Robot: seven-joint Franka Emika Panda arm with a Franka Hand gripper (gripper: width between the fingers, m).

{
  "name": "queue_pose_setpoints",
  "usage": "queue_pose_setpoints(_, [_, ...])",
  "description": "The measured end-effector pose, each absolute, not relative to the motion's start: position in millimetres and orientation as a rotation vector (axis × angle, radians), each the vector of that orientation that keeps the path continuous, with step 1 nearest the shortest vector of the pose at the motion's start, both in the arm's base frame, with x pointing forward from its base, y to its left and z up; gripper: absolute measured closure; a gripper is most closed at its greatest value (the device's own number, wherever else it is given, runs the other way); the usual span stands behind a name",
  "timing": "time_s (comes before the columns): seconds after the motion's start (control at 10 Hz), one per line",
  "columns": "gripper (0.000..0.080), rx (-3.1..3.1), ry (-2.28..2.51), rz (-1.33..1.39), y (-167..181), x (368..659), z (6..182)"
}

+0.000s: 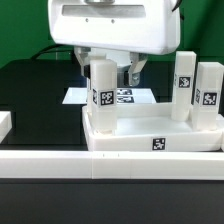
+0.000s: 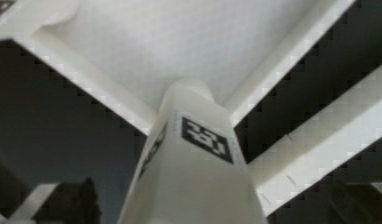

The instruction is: Assemble desk

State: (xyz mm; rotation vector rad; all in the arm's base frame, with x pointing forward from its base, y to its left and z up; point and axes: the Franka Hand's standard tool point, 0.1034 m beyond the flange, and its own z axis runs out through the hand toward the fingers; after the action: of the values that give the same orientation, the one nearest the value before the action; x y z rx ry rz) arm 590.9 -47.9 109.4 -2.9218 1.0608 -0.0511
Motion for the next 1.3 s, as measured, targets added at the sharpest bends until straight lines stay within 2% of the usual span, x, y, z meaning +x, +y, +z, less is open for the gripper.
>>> queue_pose_setpoints(1.1, [0.0151, -3.156, -0.189, -0.093, -54.4, 591.7, 108.3])
queue_pose_setpoints(1.2, [0.0240, -3.159, -0.211, -0.090, -53.8, 591.8, 108.1])
queue_pose_setpoints(1.3, [0.0421, -3.160, -0.202, -0.090, -55.0, 591.6, 108.0])
